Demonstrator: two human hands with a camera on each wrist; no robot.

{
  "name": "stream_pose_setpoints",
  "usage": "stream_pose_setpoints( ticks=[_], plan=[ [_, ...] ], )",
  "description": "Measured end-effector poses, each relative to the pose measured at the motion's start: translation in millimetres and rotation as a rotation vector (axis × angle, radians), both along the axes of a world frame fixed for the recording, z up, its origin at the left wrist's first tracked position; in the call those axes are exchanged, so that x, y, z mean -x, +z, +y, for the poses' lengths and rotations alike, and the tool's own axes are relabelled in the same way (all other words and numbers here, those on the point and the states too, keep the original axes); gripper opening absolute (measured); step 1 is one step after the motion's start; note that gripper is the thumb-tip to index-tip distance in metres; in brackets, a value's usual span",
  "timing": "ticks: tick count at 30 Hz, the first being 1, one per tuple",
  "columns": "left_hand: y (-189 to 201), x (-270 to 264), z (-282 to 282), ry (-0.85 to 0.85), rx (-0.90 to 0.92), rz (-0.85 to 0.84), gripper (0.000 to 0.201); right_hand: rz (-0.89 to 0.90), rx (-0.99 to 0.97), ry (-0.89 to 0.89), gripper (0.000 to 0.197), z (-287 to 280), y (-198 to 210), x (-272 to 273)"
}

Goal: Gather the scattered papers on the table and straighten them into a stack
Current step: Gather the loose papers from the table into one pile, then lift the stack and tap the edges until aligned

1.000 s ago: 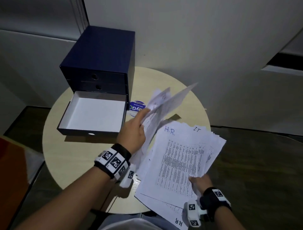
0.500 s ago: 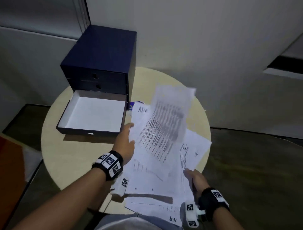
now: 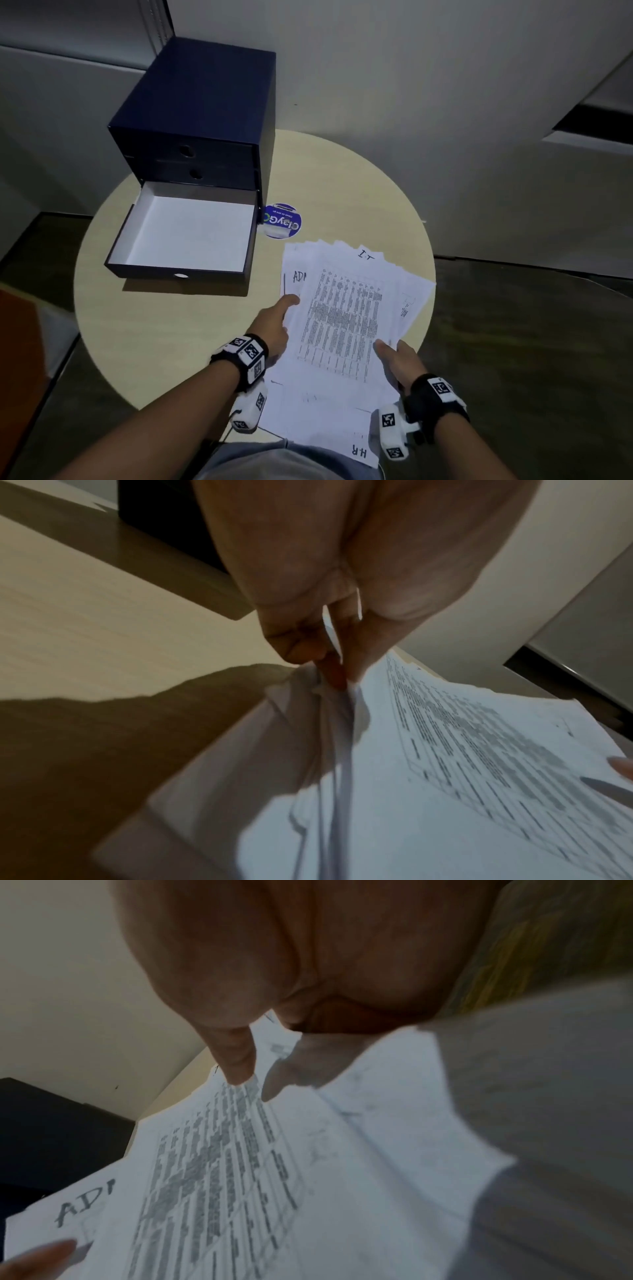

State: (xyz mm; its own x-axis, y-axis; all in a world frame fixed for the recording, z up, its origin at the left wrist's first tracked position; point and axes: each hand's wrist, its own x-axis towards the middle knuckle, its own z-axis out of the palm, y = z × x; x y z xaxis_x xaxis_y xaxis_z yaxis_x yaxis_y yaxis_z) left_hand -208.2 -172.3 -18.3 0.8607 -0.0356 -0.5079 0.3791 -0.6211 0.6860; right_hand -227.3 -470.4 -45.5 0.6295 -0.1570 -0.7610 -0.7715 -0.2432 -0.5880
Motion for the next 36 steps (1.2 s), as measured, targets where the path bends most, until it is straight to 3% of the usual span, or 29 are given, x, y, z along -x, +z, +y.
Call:
stream_pose_setpoints(
  ticks=[3,6,8,12,13,15,17,20,23,29,33,36],
  plan=[
    [0.0,-0.2,-9.6,-0.079,-0.119,0.006,0.095,-0.052,0.002,0.051,0.087,5.1,0.5,-3.0],
    [-8.6,-3.7,-6.0,0.134,-0.139,-0.030,0.089,-0.156,-0.025,0.068,0.051,9.4,-1.9,-5.4],
    [-6.4,-8.5,-3.4,0.299,0.040,0.066,0.093,-0.186,-0.108,0.035,0.045,14.7,0.8,-6.8],
    [-1.7,-16.1,2.3,0.450,0.408,0.217,0.103,-0.301,-0.117,0.026,0.047,19.8,24.0,-10.2],
    [-1.5,-19.3,4.2,0.484,0.501,0.239,0.100,-0.335,-0.125,0.027,0.047,18.6,30.4,-11.1],
    [4.4,-27.5,8.9,0.484,0.658,0.264,0.062,-0.394,-0.156,0.015,0.045,16.6,48.4,-13.4],
    [24.0,-34.7,11.4,0.503,0.735,0.217,0.040,-0.444,-0.182,-0.007,0.043,16.9,68.5,-18.9],
    [64.1,-43.4,8.0,0.554,0.793,-0.002,0.036,-0.524,-0.213,-0.051,0.033,21.8,100.8,-34.4],
    [105.1,-44.3,2.4,0.555,0.814,-0.203,0.026,-0.617,-0.122,-0.027,0.021,28.5,122.7,-53.2],
    [117.8,-44.6,9.0,0.478,0.774,-0.278,0.044,-0.592,-0.107,-0.154,0.017,46.4,121.8,-63.7],
    [121.6,-43.8,5.6,0.562,0.780,-0.296,0.038,-0.541,-0.063,-0.217,0.030,52.9,115.1,-61.0],
    [132.4,-43.7,11.2,0.528,0.771,-0.410,0.031,-0.580,-0.044,-0.201,0.017,51.1,126.7,-61.7]
  ],
)
